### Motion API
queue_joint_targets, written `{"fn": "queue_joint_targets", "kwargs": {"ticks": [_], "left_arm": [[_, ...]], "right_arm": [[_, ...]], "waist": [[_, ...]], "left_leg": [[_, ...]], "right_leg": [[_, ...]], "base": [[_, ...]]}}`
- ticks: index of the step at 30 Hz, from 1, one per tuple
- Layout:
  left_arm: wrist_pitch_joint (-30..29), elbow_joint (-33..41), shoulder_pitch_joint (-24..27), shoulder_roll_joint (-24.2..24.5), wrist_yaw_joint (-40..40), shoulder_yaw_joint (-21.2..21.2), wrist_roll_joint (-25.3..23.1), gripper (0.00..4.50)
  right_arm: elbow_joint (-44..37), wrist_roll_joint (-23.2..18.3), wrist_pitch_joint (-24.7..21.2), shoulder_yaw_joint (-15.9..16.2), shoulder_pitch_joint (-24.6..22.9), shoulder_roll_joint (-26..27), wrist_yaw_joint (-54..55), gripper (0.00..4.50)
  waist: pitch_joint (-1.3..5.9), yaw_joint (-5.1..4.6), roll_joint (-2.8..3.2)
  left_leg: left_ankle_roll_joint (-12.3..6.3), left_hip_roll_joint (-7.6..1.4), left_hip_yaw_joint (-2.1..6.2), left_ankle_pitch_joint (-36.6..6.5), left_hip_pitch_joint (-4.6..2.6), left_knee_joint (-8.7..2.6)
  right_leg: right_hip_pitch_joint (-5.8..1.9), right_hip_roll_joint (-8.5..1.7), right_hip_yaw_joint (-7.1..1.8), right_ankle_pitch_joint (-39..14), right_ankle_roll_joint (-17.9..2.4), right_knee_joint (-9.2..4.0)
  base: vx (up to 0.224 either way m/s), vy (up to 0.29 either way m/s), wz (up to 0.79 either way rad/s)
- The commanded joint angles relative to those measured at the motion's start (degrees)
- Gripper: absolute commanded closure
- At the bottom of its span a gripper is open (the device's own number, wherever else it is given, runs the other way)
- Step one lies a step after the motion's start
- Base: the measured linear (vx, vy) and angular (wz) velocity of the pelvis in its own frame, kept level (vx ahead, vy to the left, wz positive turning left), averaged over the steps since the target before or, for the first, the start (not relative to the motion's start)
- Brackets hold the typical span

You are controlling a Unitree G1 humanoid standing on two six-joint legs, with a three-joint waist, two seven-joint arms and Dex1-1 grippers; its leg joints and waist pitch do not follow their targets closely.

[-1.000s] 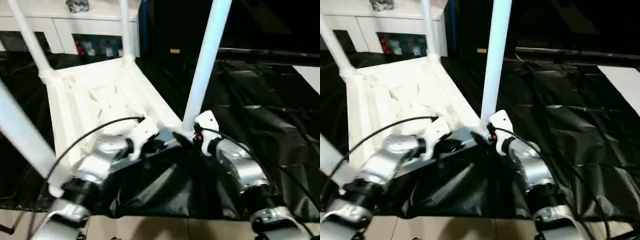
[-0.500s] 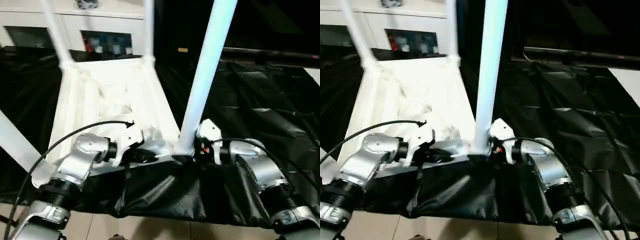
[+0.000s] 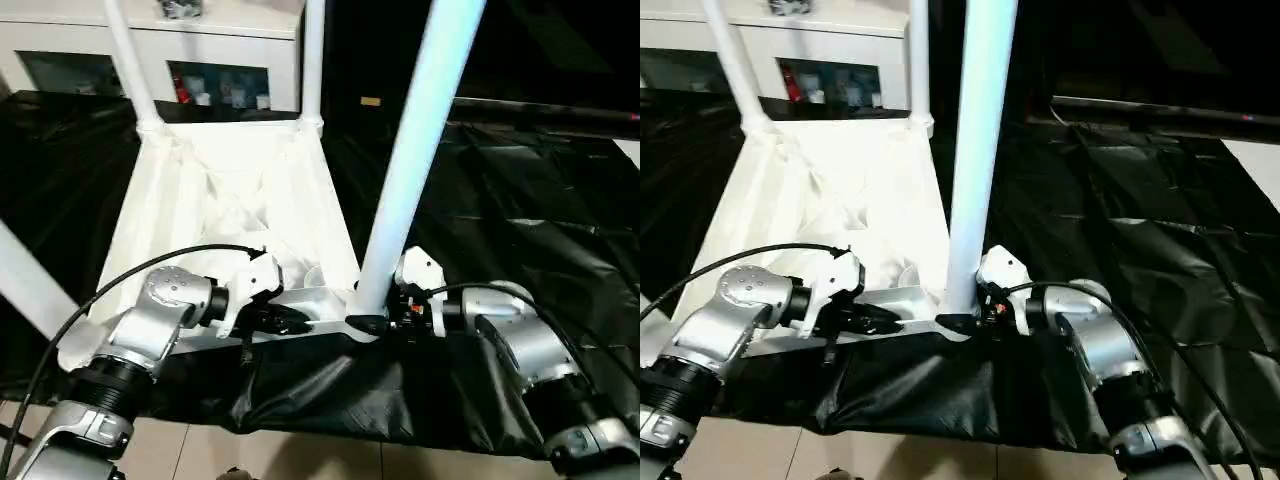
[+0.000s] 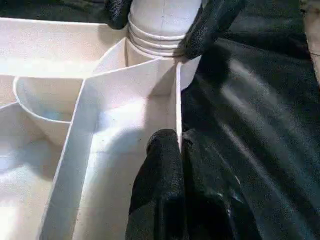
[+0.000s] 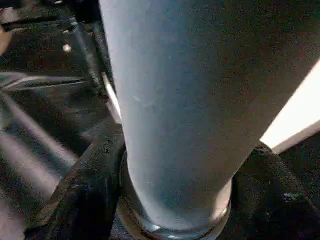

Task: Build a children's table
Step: Rotate leg to tighten

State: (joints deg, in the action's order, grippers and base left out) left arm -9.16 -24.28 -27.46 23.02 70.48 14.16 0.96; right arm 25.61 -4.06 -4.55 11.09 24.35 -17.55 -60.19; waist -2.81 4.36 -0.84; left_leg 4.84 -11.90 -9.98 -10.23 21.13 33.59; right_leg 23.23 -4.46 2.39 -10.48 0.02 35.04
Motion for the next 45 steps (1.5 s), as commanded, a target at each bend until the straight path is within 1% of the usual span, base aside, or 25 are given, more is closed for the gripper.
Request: {"fn": "queue_joint_targets", "kwargs": {"ticks": [1, 2, 3, 4, 6, 8, 11, 12, 13, 14, 16, 17, 18, 21, 23, 24, 26, 27, 29, 30, 36, 39, 40, 42, 45], "left_arm": [[-0.10, 0.87, -1.97, -3.82, -7.04, -0.93, -0.62, 4.50], [-0.55, 0.87, -2.08, -4.68, -9.28, -1.26, -1.11, 4.50], [-1.02, 0.81, -2.21, -5.87, -12.17, -1.67, -1.69, 4.50], [-1.85, 0.96, -2.20, -7.20, -14.78, -2.05, -2.03, 4.50], [-4.75, 1.63, -1.82, -11.88, -22.42, -2.57, -2.82, 4.50], [-5.17, 1.72, -1.65, -12.89, -23.60, -2.37, -2.95, 4.50], [-5.51, 1.77, -1.03, -16.05, -26.58, -1.00, -3.74, 4.50], [-5.58, 1.94, -0.91, -16.63, -26.83, -0.57, -3.89, 4.50], [-5.55, 2.18, -0.82, -17.13, -26.48, 0.14, -4.18, 4.50], [-5.50, 2.31, -0.80, -17.43, -26.30, 0.50, -4.42, 4.50], [-5.43, 2.40, -0.95, -17.44, -25.98, 0.56, -4.55, 4.50], [-5.22, 2.48, -1.02, -17.03, -25.53, 0.47, -4.49, 4.50], [-4.77, 2.57, -1.10, -15.98, -24.69, 0.28, -4.29, 4.50], [-3.04, 2.83, -0.84, -12.95, -20.81, 0.42, -3.58, 4.50], [-2.67, 2.83, -0.79, -12.45, -20.21, 0.39, -3.46, 4.50], [-1.90, 3.01, -0.56, -11.70, -18.66, 0.36, -2.92, 4.50], [-0.43, 3.83, 0.19, -8.89, -13.05, 0.35, -1.36, 4.50], [-0.26, 4.29, 0.43, -7.88, -10.82, 0.30, -0.69, 4.50], [-0.10, 4.58, 0.45, -7.17, -9.15, 0.20, -0.09, 4.50], [-0.10, 4.60, 0.40, -6.72, -8.19, 0.28, 0.19, 4.50], [0.59, 4.35, -0.04, -3.21, 0.52, 1.69, 2.65, 4.50], [0.47, 3.54, -0.82, -1.60, 4.50, 2.44, 2.98, 4.50], [0.39, 3.43, -0.97, -1.53, 4.88, 2.37, 3.07, 4.50], [0.33, 3.33, -1.09, -1.52, 5.11, 2.30, 3.17, 4.50], [0.73, 2.47, -1.71, -1.57, 5.38, 2.47, 3.18, 4.50]], "right_arm": [[1.26, 1.60, -0.78, 1.54, -0.17, 4.58, 7.21, 1.85], [2.32, 2.21, -1.44, 0.78, 0.14, 5.87, 10.95, 1.85], [3.64, 2.82, -2.17, -0.12, 0.53, 7.41, 15.21, 1.85], [4.89, 3.19, -2.88, -0.94, 0.90, 8.92, 18.96, 1.85], [8.05, 4.51, -3.63, -3.00, 2.31, 13.69, 29.80, 1.85], [8.62, 4.70, -3.75, -3.35, 2.75, 14.82, 31.92, 1.85], [10.45, 5.54, -4.05, -3.79, 4.78, 18.75, 38.25, 1.85], [10.54, 5.70, -3.78, -3.57, 5.12, 19.30, 38.28, 1.85], [10.43, 6.19, -2.77, -2.97, 5.46, 19.75, 37.98, 1.85], [10.36, 6.29, -2.08, -2.71, 5.64, 19.99, 37.57, 1.30], [10.39, 5.02, -1.78, -3.49, 5.77, 20.11, 36.28, 1.16], [10.35, 4.26, -2.03, -3.98, 5.74, 19.81, 35.36, 1.16], [9.96, 3.93, -2.13, -4.31, 5.57, 18.68, 34.26, 0.95], [8.62, 5.99, 0.15, -2.99, 5.17, 14.62, 32.19, 0.66], [8.46, 6.38, 0.64, -2.72, 5.14, 13.84, 31.81, 0.66], [8.03, 5.97, 0.84, -2.60, 4.93, 12.84, 29.87, 0.66], [5.46, 4.04, 1.13, -1.73, 3.66, 8.42, 20.60, 0.66], [4.39, 3.51, 1.69, -1.16, 3.11, 6.49, 16.79, 0.66], [3.46, 2.61, 1.42, -0.83, 2.78, 4.97, 13.23, 0.66], [2.92, 2.16, 1.50, -0.53, 2.60, 4.04, 10.93, 0.66], [0.18, -0.74, 1.32, 1.87, 1.86, -0.79, -1.26, 0.66], [-0.78, -1.62, 0.29, 2.89, 1.63, -1.79, -5.10, 0.66], [-1.08, -1.52, 0.21, 3.20, 1.49, -1.91, -5.69, 0.81], [-1.30, -1.37, 0.23, 3.49, 1.37, -2.03, -6.10, 0.97], [-1.40, -0.75, 0.67, 4.29, 1.09, -2.03, -6.57, 1.22]], "waist": [[3.06, -0.43, -0.04], [3.06, -0.55, -0.34], [3.00, -0.79, -0.14], [2.93, -1.34, -0.26], [2.93, -1.70, -0.21], [2.93, -2.19, -0.39], [3.06, -2.46, -0.19], [3.30, -2.36, 0.17], [3.28, -2.40, 0.09], [3.34, -2.35, -0.05], [3.44, -2.28, 0.00], [3.40, -2.30, 0.04], [3.41, -2.32, 0.04], [3.40, -2.35, 0.02], [3.45, -2.31, -0.02], [3.38, -2.27, 0.32], [3.53, -2.06, 0.10], [3.46, -1.92, 0.21], [3.44, -1.78, 0.17], [3.48, -1.64, 0.41], [3.61, -1.17, 0.00], [3.53, -0.98, 0.15], [3.50, -0.94, -0.22], [3.40, -0.75, 0.01], [3.37, -0.63, -0.09]], "left_leg": [[-0.69, -1.04, -0.22, -14.95, -0.83, -4.30], [-0.32, -1.00, -0.10, -15.57, -0.79, -4.38], [0.52, -1.01, -0.01, -16.51, -0.95, -4.47], [1.21, -0.96, 0.21, -17.24, -0.81, -4.60], [1.53, -0.85, 0.34, -17.72, -0.66, -4.69], [1.50, -0.69, 0.33, -18.25, -0.76, -4.53], [0.70, -0.58, 0.28, -17.55, -0.52, -4.49], [0.53, -0.66, 0.26, -16.70, -0.56, -4.38], [0.38, -0.66, 0.17, -16.38, -0.50, -4.37], [0.06, -0.70, 0.17, -15.75, -0.33, -4.37], [-0.57, -0.68, 0.04, -14.27, -0.31, -4.25], [-0.85, -0.63, -0.01, -13.99, -0.24, -4.25], [-0.93, -0.67, 0.00, -13.96, -0.25, -4.28], [-1.12, -0.62, -0.04, -14.32, -0.16, -4.20], [-1.15, -0.65, -0.05, -13.88, -0.15, -4.14], [-1.22, -0.73, -0.13, -14.06, -0.40, -4.14], [-1.62, -0.75, -0.02, -13.85, -0.34, -4.12], [-2.25, -0.95, -0.13, -14.01, -0.45, -4.07], [-2.64, -0.96, -0.15, -13.21, -0.31, -4.09], [-2.52, -0.99, -0.13, -12.81, -0.34, -4.06], [-3.48, -0.98, -0.23, -11.77, -0.44, -3.81], [-3.72, -1.14, -0.31, -11.56, -0.47, -3.83], [-3.68, -1.15, -0.38, -11.59, -0.47, -3.84], [-3.26, -1.21, -0.32, -12.04, -0.61, -3.93], [-2.55, -1.16, -0.33, -12.95, -0.72, -3.97]], "right_leg": [[-2.32, -2.80, -1.94, -15.30, -12.24, -4.45], [-2.46, -2.89, -1.87, -17.25, -11.52, -4.62], [-2.12, -2.94, -1.92, -20.19, -10.59, -4.82], [-2.22, -2.95, -1.83, -22.27, -9.71, -4.98], [-2.17, -2.95, -1.76, -23.94, -8.55, -5.26], [-1.90, -2.84, -1.79, -24.92, -8.09, -5.45], [-1.90, -2.76, -1.87, -24.02, -7.79, -5.56], [-1.94, -2.73, -1.93, -21.65, -8.03, -5.33], [-1.92, -2.64, -1.94, -20.45, -8.21, -5.35], [-2.12, -2.61, -1.92, -18.34, -8.61, -5.08], [-2.28, -2.56, -1.95, -15.01, -9.48, -4.76], [-2.34, -2.54, -1.92, -14.31, -9.84, -4.73], [-2.41, -2.55, -1.91, -14.15, -9.94, -4.72], [-2.49, -2.56, -1.90, -14.73, -9.97, -4.74], [-2.51, -2.59, -1.89, -14.20, -10.10, -4.68], [-2.23, -2.61, -1.97, -13.96, -10.51, -4.73], [-2.59, -2.55, -1.86, -13.17, -10.69, -4.62], [-2.37, -2.56, -1.96, -11.77, -11.23, -4.48], [-2.54, -2.49, -1.92, -10.11, -11.93, -4.26], [-2.59, -2.51, -1.94, -9.12, -12.39, -4.11], [-2.87, -2.59, -1.89, -7.24, -13.86, -3.74], [-2.72, -2.58, -1.86, -7.13, -14.35, -3.67], [-2.72, -2.55, -1.83, -7.35, -14.36, -3.71], [-2.60, -2.68, -1.87, -8.96, -14.12, -3.80], [-2.52, -2.73, -1.98, -10.87, -13.57, -4.00]], "base": [[0.000, 0.000, 0.00], [0.000, 0.000, 0.00], [0.000, 0.000, 0.00], [0.000, 0.000, 0.00], [0.000, 0.000, 0.00], [0.000, 0.000, 0.00], [0.000, 0.000, 0.00], [0.000, 0.000, 0.00], [0.000, 0.000, 0.00], [0.000, 0.000, 0.00], [0.000, 0.000, 0.00], [0.000, 0.000, 0.00], [0.000, 0.000, 0.00], [0.000, 0.000, 0.00], [0.000, 0.000, 0.00], [0.000, 0.000, 0.00], [0.000, 0.000, 0.00], [0.000, 0.000, 0.00], [0.000, 0.000, 0.00], [0.000, 0.000, 0.00], [0.000, 0.000, 0.00], [0.000, 0.000, 0.00], [0.000, 0.000, 0.00], [0.000, 0.000, 0.00], [0.000, 0.000, 0.00]]}}
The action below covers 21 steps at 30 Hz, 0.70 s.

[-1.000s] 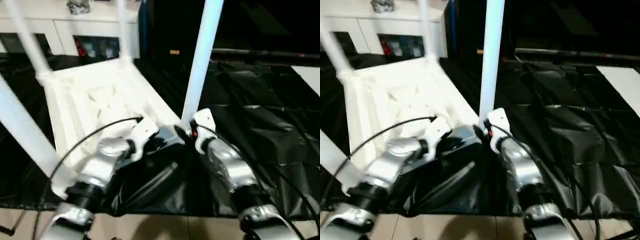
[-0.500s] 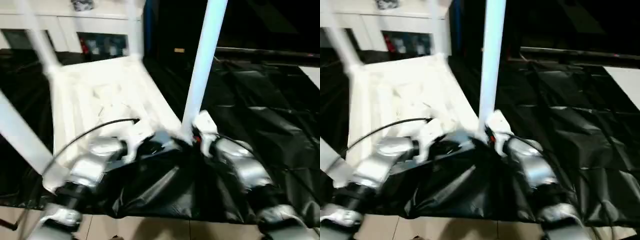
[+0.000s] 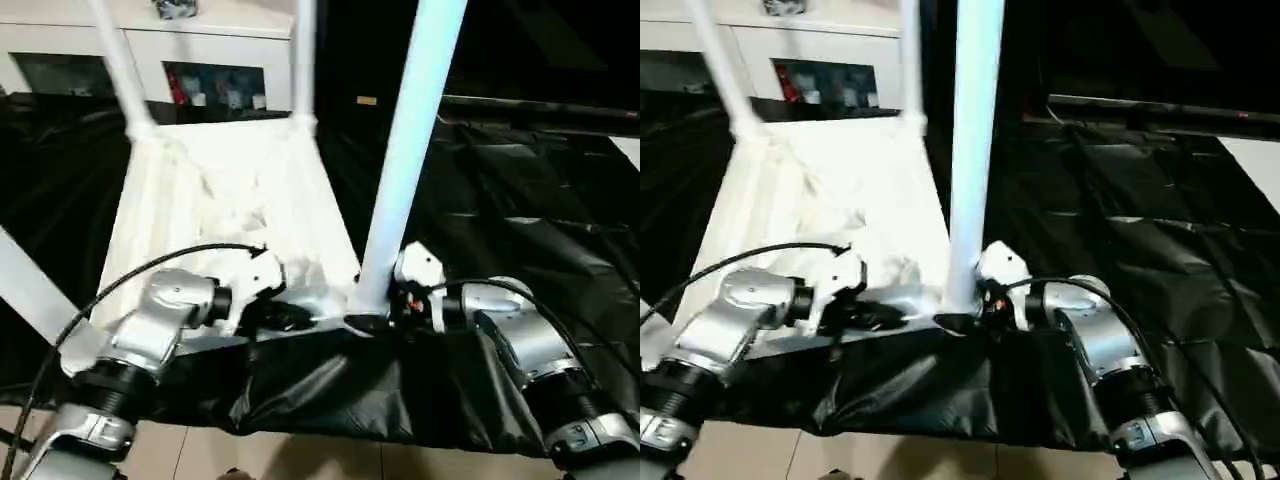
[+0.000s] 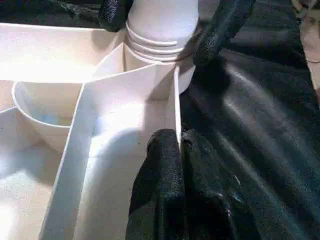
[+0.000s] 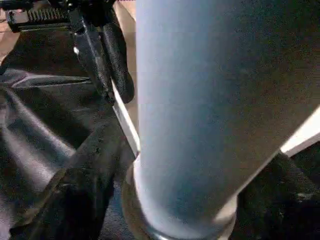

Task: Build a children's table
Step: Rotate leg to tighten

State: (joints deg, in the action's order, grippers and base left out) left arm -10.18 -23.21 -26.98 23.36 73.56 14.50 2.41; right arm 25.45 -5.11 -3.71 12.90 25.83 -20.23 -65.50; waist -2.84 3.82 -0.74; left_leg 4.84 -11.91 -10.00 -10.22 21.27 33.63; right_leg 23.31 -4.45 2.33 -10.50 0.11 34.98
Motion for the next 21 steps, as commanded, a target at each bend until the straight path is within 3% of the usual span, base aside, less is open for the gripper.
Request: {"fn": "queue_joint_targets", "kwargs": {"ticks": [1, 9, 12, 15, 16, 19, 21], "left_arm": [[1.90, 0.97, -2.47, -1.92, 2.37, 2.26, 1.71, 4.50], [2.46, 1.35, -1.24, -1.92, 0.52, 1.76, 1.14, 4.50], [1.80, 1.19, -0.91, -3.19, -3.92, 0.97, 0.16, 4.50], [0.14, 0.89, -1.24, -6.03, -10.26, -0.12, -0.86, 4.50], [-1.20, 0.90, -1.60, -8.13, -14.82, -0.59, -1.79, 4.50], [-2.48, 1.14, -1.68, -9.72, -17.76, -0.47, -2.63, 4.50], [-4.25, 0.63, -2.01, -13.42, -23.52, -0.42, -3.79, 4.50]], "right_arm": [[-1.29, 0.27, -0.21, 2.70, -0.44, 0.69, -1.42, 1.31], [-2.64, 0.74, 0.06, 3.58, -1.94, 0.93, -1.29, 1.80], [-3.86, 0.28, -0.88, 3.30, -3.37, 1.65, -0.01, 1.84], [-3.45, 0.47, -1.76, 1.84, -4.34, 4.09, 5.39, 1.85], [-1.49, 1.65, -1.43, 0.58, -4.13, 6.40, 11.24, 1.86], [0.81, 2.88, -2.89, -0.37, -3.48, 8.32, 16.58, 1.89], [4.87, 3.96, -4.84, -2.89, -1.96, 12.49, 27.14, 1.90]], "waist": [[3.40, -0.07, -0.10], [3.59, 0.23, 0.00], [3.45, 0.38, -0.31], [3.09, 0.86, -0.16], [2.92, 0.67, -0.78], [2.81, 0.27, -0.58], [2.75, -0.50, -0.57]], "left_leg": [[-2.41, -1.04, -0.32, -12.96, -0.84, -4.00], [-2.47, -1.10, -0.23, -11.50, -0.76, -3.94], [-2.35, -1.12, -0.28, -12.19, -0.82, -4.00], [-1.46, -1.23, -0.38, -15.34, -1.45, -4.20], [-0.86, -1.13, -0.32, -16.96, -1.37, -4.34], [0.68, -0.95, 0.21, -18.72, -1.12, -4.63], [1.33, -0.80, 0.47, -20.32, -1.15, -4.72]], "right_leg": [[-2.59, -2.68, -1.93, -11.13, -13.43, -4.01], [-2.78, -2.66, -1.87, -8.81, -13.54, -3.69], [-2.71, -2.66, -1.91, -9.82, -13.23, -3.85], [-2.13, -2.73, -2.03, -15.29, -12.15, -4.61], [-2.13, -2.77, -2.01, -19.08, -11.17, -4.92], [-2.02, -3.00, -1.79, -26.44, -7.90, -5.55], [-1.80, -3.01, -1.66, -29.06, -6.69, -5.91]], "base": [[0.000, 0.000, 0.00], [0.000, 0.000, 0.00], [0.000, 0.000, 0.00], [0.000, 0.000, 0.00], [0.000, 0.000, 0.00], [0.000, 0.000, 0.00], [0.000, 0.000, 0.00]]}}
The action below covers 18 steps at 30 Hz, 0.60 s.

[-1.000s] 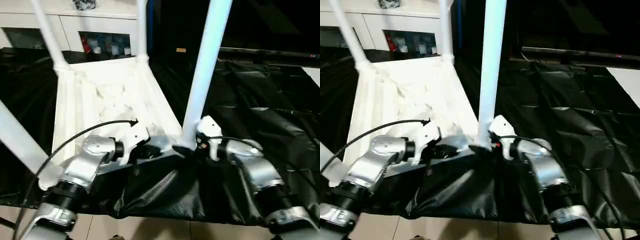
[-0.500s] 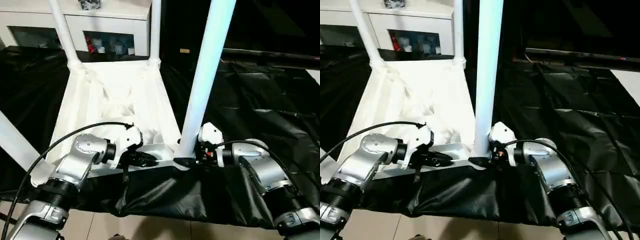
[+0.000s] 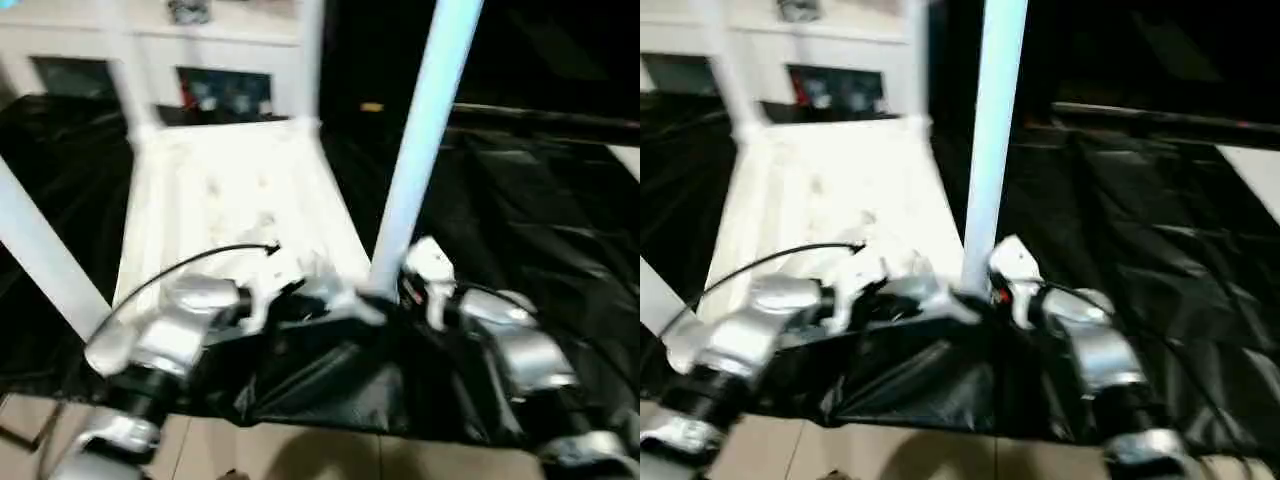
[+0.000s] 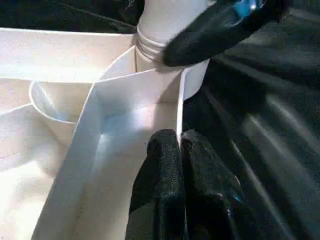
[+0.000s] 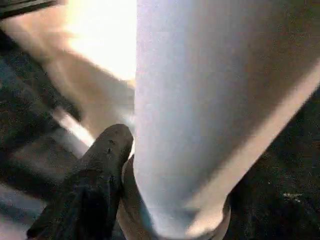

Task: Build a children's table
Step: Rotate leg to tighten

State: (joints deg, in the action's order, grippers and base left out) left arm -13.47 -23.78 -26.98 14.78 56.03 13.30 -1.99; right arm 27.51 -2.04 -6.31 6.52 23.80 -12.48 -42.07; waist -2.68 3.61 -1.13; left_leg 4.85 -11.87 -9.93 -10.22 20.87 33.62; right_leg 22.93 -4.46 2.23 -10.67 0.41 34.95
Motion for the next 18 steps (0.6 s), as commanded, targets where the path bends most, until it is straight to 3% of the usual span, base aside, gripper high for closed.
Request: {"fn": "queue_joint_targets", "kwargs": {"ticks": [1, 2, 3, 5, 8, 10, 13, 14, 15, 18], "left_arm": [[-1.39, 0.97, -2.14, -6.00, -7.66, 0.82, 0.35, 4.50], [-1.81, 0.49, -2.44, -7.55, -9.88, 0.86, -0.07, 4.50], [-1.80, -0.23, -2.87, -8.86, -11.27, 1.23, -0.55, 4.50], [-1.23, -1.17, -3.39, -10.53, -12.04, 2.00, -1.06, 4.50], [-1.29, -1.22, -3.63, -11.15, -11.26, 2.71, -1.14, 4.50], [-0.30, -1.53, -3.99, -9.98, -9.97, 3.33, -1.83, 4.50], [0.74, -0.85, -3.72, -7.55, -7.32, 2.64, -1.29, 4.50], [0.74, -0.85, -3.72, -7.55, -7.32, 2.64, -1.29, 4.50], [1.32, -0.29, -3.36, -6.00, -5.29, 2.59, -0.81, 4.50], [1.82, 0.78, -2.64, -3.67, -1.46, 2.38, 0.49, 4.50]], "right_arm": [[3.81, 1.15, -2.83, 2.73, 0.55, 6.06, 6.93, 1.90], [4.76, 1.69, -3.42, 1.92, 1.17, 7.80, 11.00, 1.90], [5.46, 2.20, -3.58, 1.70, 1.92, 9.54, 13.89, 1.90], [6.76, 2.39, -3.79, 1.36, 3.31, 12.39, 16.68, 1.90], [7.36, 3.28, -1.46, 2.56, 4.37, 14.03, 16.23, 1.90], [6.59, 1.64, -1.93, 1.84, 4.76, 14.47, 14.51, 1.34], [5.09, 0.71, -2.60, 1.86, 4.17, 12.45, 10.61, 1.11], [5.09, 0.71, -2.60, 1.86, 4.17, 12.45, 10.61, 0.98], [4.49, 1.03, -2.17, 2.29, 3.80, 10.58, 8.95, 0.85], [3.58, 1.14, -1.16, 2.46, 3.27, 7.45, 5.63, 0.67]], "waist": [[2.58, -0.52, -0.02], [2.53, -1.04, -0.14], [2.66, -1.00, 0.17], [2.69, -1.34, -0.07], [2.76, -1.78, 0.29], [2.75, -1.81, 0.30], [2.76, -1.85, 0.38], [2.75, -1.85, -0.11], [2.77, -1.76, 0.23], [2.92, -1.70, 0.22]], "left_leg": [[1.40, -0.78, 0.46, -20.73, -0.74, -4.70], [1.68, -0.69, 0.53, -21.03, -0.58, -4.73], [1.79, -0.61, 0.69, -21.20, -0.63, -4.70], [1.33, -0.45, 0.63, -21.91, -0.64, -4.56], [0.81, -0.39, 0.69, -22.64, -0.54, -4.57], [0.42, -0.52, 0.65, -22.75, -0.53, -4.62], [0.24, -0.57, 0.65, -23.28, -0.48, -4.72], [0.08, -0.59, 0.62, -23.26, -0.41, -4.72], [0.04, -0.65, 0.70, -22.82, -0.30, -4.82], [-0.36, -0.69, 0.55, -21.41, -0.10, -4.79]], "right_leg": [[-1.30, -2.94, -1.55, -29.44, -6.85, -5.95], [-1.24, -2.90, -1.46, -30.38, -6.31, -6.14], [-1.36, -2.95, -1.31, -30.77, -6.00, -6.17], [-1.12, -2.85, -1.29, -31.56, -5.31, -6.52], [-0.99, -2.75, -1.26, -31.39, -4.95, -6.71], [-0.91, -2.72, -1.33, -30.06, -5.33, -6.64], [-0.93, -2.63, -1.34, -28.59, -6.05, -6.48], [-0.96, -2.64, -1.34, -28.77, -6.01, -6.53], [-1.08, -2.83, -1.42, -28.41, -6.25, -6.35], [-1.34, -2.86, -1.56, -25.83, -7.03, -6.06]], "base": [[0.000, 0.000, 0.00], [0.000, 0.000, 0.00], [0.000, 0.000, 0.00], [0.000, 0.000, 0.00], [0.000, 0.000, 0.00], [0.000, 0.000, 0.00], [0.000, 0.000, 0.00], [0.000, 0.000, 0.00], [0.000, 0.000, 0.00], [0.000, 0.000, 0.00]]}}
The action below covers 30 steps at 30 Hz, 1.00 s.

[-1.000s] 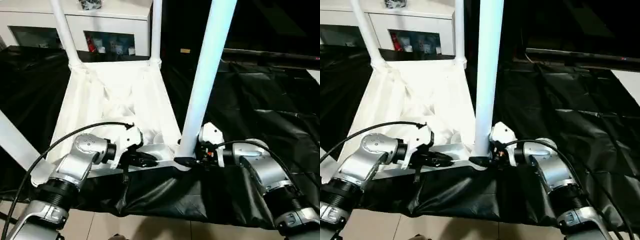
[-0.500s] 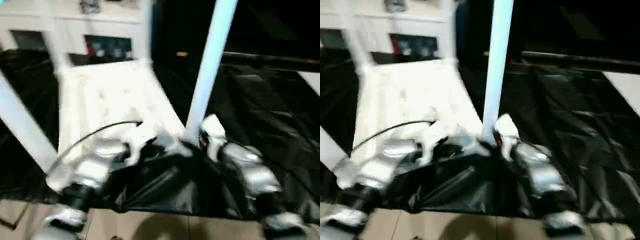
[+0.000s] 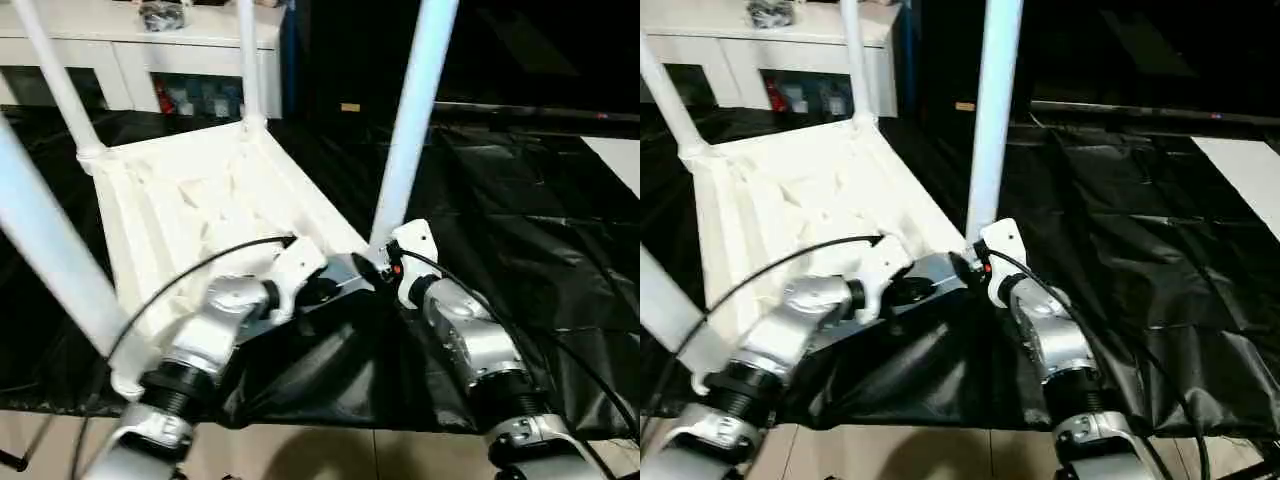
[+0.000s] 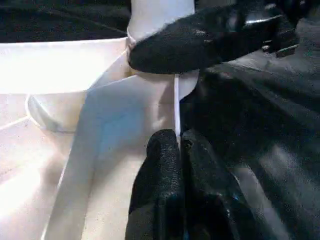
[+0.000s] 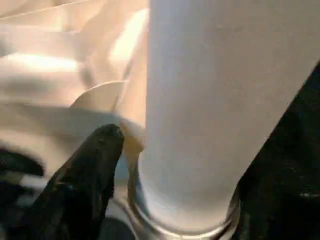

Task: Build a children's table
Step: Rotate leg to tighten

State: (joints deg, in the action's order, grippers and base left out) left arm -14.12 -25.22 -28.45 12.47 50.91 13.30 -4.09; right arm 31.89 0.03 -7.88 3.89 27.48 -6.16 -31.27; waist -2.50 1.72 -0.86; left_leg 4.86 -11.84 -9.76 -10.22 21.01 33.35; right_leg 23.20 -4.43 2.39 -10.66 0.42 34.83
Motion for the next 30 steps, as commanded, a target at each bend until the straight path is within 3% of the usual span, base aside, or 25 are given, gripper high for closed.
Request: {"fn": "queue_joint_targets", "kwargs": {"ticks": [1, 3, 5, 10, 14, 19, 22, 25, 30], "left_arm": [[2.64, 2.67, -0.91, -0.47, 5.14, 2.39, 3.01, 4.50], [2.81, 3.69, -0.33, 1.17, 8.45, 2.38, 4.06, 4.50], [3.55, 4.86, 0.37, 3.45, 12.86, 2.51, 5.26, 4.50], [4.14, 5.97, 1.15, 7.41, 19.58, 3.13, 6.84, 4.50], [4.61, 5.71, 1.27, 9.02, 21.43, 3.40, 6.85, 4.50], [4.14, 6.19, 1.17, 10.12, 23.61, 3.61, 8.13, 4.50], [3.75, 6.73, 1.31, 10.43, 24.84, 3.83, 8.58, 4.50], [3.74, 6.81, 1.53, 10.67, 25.18, 3.81, 8.63, 4.50], [3.27, 6.88, 2.04, 10.64, 24.54, 3.74, 8.95, 4.50]], "right_arm": [[-1.24, -1.28, 0.71, 4.93, -0.64, 0.03, -6.83, 0.67], [-2.30, -2.13, 1.34, 4.82, -1.17, -2.22, -10.55, 0.67], [-3.54, -3.02, 2.97, 5.47, -2.01, -5.50, -15.88, 0.67], [-5.34, -3.01, 4.84, 7.23, -2.87, -10.34, -25.45, 0.67], [-6.43, -3.70, 5.02, 9.00, -2.77, -12.51, -31.21, 0.82], [-5.89, -4.59, 5.52, 10.09, -1.67, -13.28, -34.80, 1.18], [-6.08, -4.66, 5.40, 10.24, -1.41, -13.04, -35.83, 1.34], [-6.39, -4.83, 5.31, 10.56, -1.68, -12.87, -36.31, 1.67], [-7.68, -5.22, 5.08, 10.78, -3.35, -12.41, -36.33, 1.78]], "waist": [[2.87, 0.31, -0.05], [2.95, 0.49, 0.06], [3.08, 0.86, -0.13], [3.63, 1.37, 0.18], [3.52, 1.67, 0.23], [3.15, 1.98, 0.17], [3.07, 2.00, -0.10], [3.16, 1.95, -0.19], [3.39, 1.83, -0.09]], "left_leg": [[-0.46, -0.83, 0.34, -19.90, -0.18, -4.55], [-0.82, -0.95, 0.01, -18.28, -0.39, -4.36], [-1.48, -1.02, -0.03, -16.01, -0.19, -4.30], [-4.62, -1.01, -0.41, -7.52, -0.19, -3.47], [-4.94, -1.14, -0.51, -8.08, -0.42, -3.40], [-2.67, -1.28, -0.50, -13.14, -0.57, -3.79], [-2.13, -1.30, -0.44, -13.67, -0.61, -3.88], [-2.04, -1.25, -0.36, -12.58, -0.48, -3.87], [-3.07, -1.19, -0.43, -9.69, -0.34, -3.59]], "right_leg": [[-1.81, -2.92, -1.76, -23.85, -7.69, -5.77], [-1.67, -2.77, -1.95, -19.42, -9.47, -5.34], [-2.28, -2.74, -1.91, -15.48, -10.68, -4.80], [-2.89, -2.40, -1.77, 1.09, -15.44, -2.87], [-2.97, -2.48, -1.72, 1.03, -16.40, -2.83], [-2.79, -2.75, -1.86, -7.73, -14.93, -3.55], [-2.68, -2.85, -1.95, -10.28, -14.09, -3.74], [-2.74, -2.84, -1.94, -9.83, -13.72, -3.63], [-2.92, -2.69, -1.86, -4.85, -14.68, -3.13]], "base": [[0.000, 0.000, 0.00], [0.000, 0.000, 0.00], [0.030, -0.002, 0.02], [0.049, 0.004, 0.01], [0.000, 0.000, 0.00], [0.000, 0.000, 0.00], [0.000, 0.000, 0.00], [0.000, 0.000, 0.00], [0.000, 0.000, 0.00]]}}
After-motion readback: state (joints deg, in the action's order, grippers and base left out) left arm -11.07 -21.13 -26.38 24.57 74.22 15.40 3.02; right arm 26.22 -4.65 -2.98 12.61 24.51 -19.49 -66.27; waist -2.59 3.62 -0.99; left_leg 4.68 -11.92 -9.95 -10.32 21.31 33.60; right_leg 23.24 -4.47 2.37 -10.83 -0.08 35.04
